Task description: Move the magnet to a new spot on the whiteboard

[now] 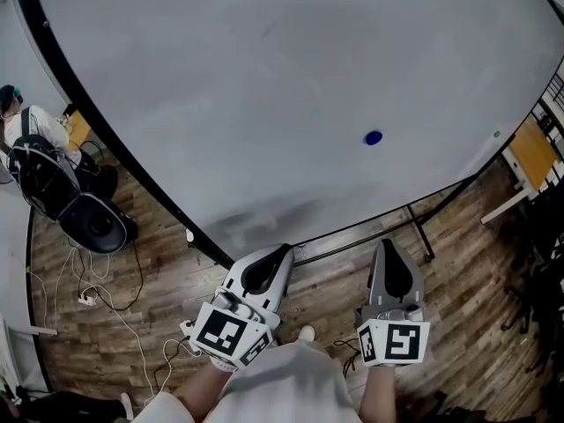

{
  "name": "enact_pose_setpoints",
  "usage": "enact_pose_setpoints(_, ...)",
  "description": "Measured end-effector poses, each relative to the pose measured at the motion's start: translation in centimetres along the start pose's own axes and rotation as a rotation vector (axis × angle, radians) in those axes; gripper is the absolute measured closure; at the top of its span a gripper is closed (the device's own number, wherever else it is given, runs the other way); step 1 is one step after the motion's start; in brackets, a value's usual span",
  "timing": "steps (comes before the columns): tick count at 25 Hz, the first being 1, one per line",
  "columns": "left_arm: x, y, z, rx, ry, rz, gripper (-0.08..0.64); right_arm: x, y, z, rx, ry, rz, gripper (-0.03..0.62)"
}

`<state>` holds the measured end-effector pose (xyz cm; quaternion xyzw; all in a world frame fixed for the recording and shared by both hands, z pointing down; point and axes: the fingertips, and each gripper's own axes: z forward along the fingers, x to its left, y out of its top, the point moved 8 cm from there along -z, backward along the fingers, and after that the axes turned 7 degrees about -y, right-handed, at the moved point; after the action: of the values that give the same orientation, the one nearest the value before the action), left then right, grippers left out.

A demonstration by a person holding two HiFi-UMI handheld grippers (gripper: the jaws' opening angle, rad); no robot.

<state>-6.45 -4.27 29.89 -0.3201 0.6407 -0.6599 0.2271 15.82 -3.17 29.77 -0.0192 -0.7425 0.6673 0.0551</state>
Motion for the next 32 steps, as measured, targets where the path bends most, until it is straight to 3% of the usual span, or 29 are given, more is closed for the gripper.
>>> enact_pose_setpoints(13, -0.2, -0.4, -0.9, 0.008, 0.015, -0.010, 0.554, 1.0, -2.0, -1.2, 0.045, 0.049, 0.003, 0.581)
enact_pose_setpoints(32, 0.4, -1.1, -1.4, 0.020, 0.017, -0.034, 0.554, 1.6, -2.2, -1.2, 0.073, 0.056, -0.022, 0.581)
